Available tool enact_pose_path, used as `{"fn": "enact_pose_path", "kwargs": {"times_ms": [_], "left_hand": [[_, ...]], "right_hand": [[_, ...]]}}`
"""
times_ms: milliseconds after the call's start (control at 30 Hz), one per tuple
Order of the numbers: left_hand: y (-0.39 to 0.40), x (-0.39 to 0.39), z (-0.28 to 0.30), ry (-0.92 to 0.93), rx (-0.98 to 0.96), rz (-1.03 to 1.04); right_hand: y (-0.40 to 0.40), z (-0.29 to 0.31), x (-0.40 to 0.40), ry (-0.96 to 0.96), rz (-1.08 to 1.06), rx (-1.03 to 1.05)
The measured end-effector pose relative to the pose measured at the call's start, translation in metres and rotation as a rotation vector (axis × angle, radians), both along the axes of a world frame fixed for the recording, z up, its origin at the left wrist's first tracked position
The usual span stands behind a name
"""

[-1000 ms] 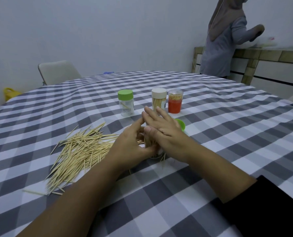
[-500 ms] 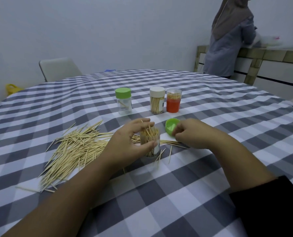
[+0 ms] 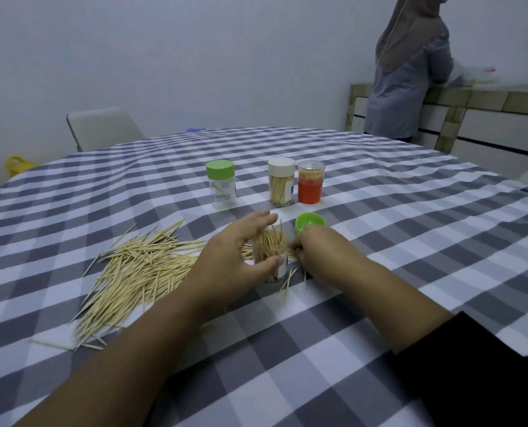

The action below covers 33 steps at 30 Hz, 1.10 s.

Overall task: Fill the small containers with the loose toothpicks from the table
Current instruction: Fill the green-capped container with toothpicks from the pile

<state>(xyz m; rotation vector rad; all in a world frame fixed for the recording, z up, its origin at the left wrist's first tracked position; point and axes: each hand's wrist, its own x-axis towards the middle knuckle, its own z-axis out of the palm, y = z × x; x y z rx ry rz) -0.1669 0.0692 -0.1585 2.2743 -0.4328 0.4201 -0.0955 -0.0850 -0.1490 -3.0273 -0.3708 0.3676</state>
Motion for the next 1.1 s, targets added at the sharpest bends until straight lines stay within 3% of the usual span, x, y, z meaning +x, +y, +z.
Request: {"fn": "enact_pose_path", "kwargs": {"times_ms": [67, 200, 533, 700, 933, 1100], "left_hand": [[0.002, 0.001, 0.003, 0.040, -0.032, -0.020], [0.016, 0.005, 0.010, 0.140, -0.037, -0.017], [0.032, 0.008, 0.016, 0.197, 0.014, 0.039], [0.032, 0.010, 0.014, 0.184, 0.010, 0.064], [0.033, 0.012, 0.008, 0.171, -0.065, 0.069], [0.031, 0.013, 0.003, 0.156, -0.106, 0.071]], "right_hand": [[0.005, -0.003, -0.006, -0.145, 0.057, 0.142], [0.004, -0.015, -0.013, -0.254, 0.148, 0.386], [0.022, -0.020, -0.013, -0.356, 0.375, 0.101], [0.024, -0.011, -0.022, -0.387, 0.278, -0.004], [0.021, -0.005, -0.026, -0.390, 0.142, 0.045], [0.014, 0.003, -0.020, -0.213, -0.065, 0.338]]}}
